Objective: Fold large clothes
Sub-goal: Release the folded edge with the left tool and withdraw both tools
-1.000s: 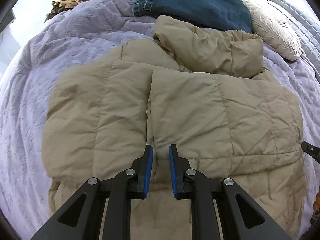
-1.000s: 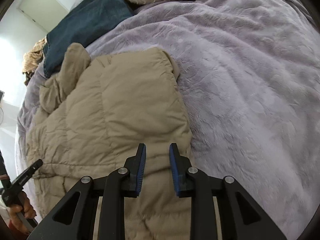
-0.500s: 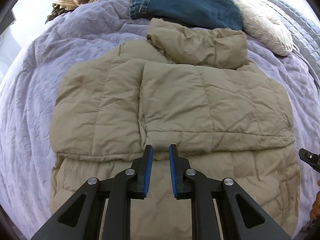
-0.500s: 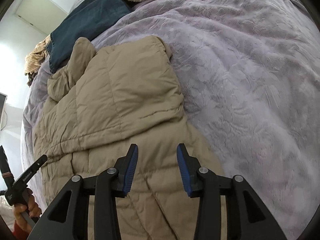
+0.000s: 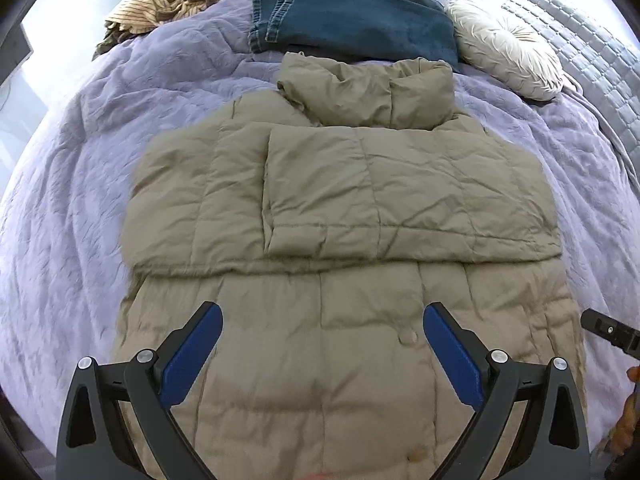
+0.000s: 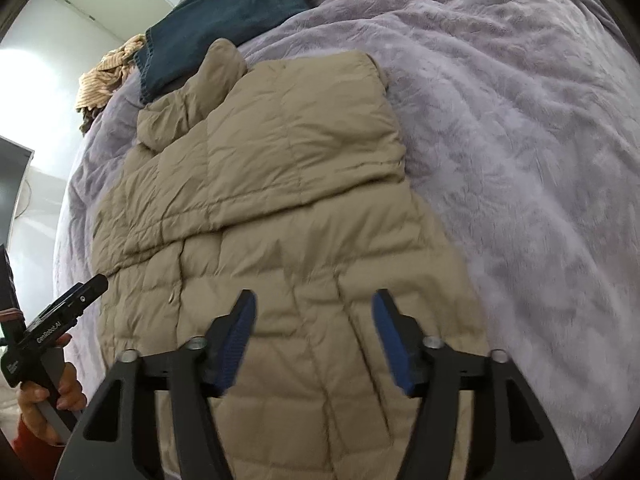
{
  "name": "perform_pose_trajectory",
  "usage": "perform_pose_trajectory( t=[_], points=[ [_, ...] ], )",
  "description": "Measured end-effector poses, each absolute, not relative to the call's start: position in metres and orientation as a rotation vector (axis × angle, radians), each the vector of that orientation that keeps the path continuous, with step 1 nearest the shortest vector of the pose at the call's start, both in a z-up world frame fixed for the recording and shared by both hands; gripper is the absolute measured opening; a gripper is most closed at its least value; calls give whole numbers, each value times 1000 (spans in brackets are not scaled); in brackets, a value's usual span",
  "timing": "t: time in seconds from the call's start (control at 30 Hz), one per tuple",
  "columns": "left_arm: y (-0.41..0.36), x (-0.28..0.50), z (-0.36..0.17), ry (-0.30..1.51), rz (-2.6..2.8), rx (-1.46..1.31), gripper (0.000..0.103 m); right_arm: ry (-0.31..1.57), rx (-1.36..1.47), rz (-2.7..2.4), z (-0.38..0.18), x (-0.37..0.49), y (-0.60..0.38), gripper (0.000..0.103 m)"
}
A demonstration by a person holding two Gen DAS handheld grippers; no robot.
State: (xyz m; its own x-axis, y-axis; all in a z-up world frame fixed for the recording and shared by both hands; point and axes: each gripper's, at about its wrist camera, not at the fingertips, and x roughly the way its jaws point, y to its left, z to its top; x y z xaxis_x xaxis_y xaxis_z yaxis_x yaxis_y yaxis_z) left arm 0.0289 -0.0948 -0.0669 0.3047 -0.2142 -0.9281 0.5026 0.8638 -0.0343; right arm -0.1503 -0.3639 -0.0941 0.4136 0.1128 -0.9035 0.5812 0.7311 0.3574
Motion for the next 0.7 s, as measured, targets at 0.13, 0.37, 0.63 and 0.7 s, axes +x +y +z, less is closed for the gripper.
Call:
perform_pose_trajectory(
  t=[0.13,0.37,0.63,0.7],
  points=[
    [-83,9,-51,1180,-482,288,101,1115,726,-306,-78,-161,-355,85],
    [-54,-24,-36,1216,-412,296,101,1123,769,-277,-64,-180,-343,88],
    [-7,-54,-28,1237,-416,359,101,1124,822,-243,-59,-200,-314,89],
    [9,-59,-30,1243,-397,368,101,1104,818,-260,-58,-205,-303,89]
  ],
)
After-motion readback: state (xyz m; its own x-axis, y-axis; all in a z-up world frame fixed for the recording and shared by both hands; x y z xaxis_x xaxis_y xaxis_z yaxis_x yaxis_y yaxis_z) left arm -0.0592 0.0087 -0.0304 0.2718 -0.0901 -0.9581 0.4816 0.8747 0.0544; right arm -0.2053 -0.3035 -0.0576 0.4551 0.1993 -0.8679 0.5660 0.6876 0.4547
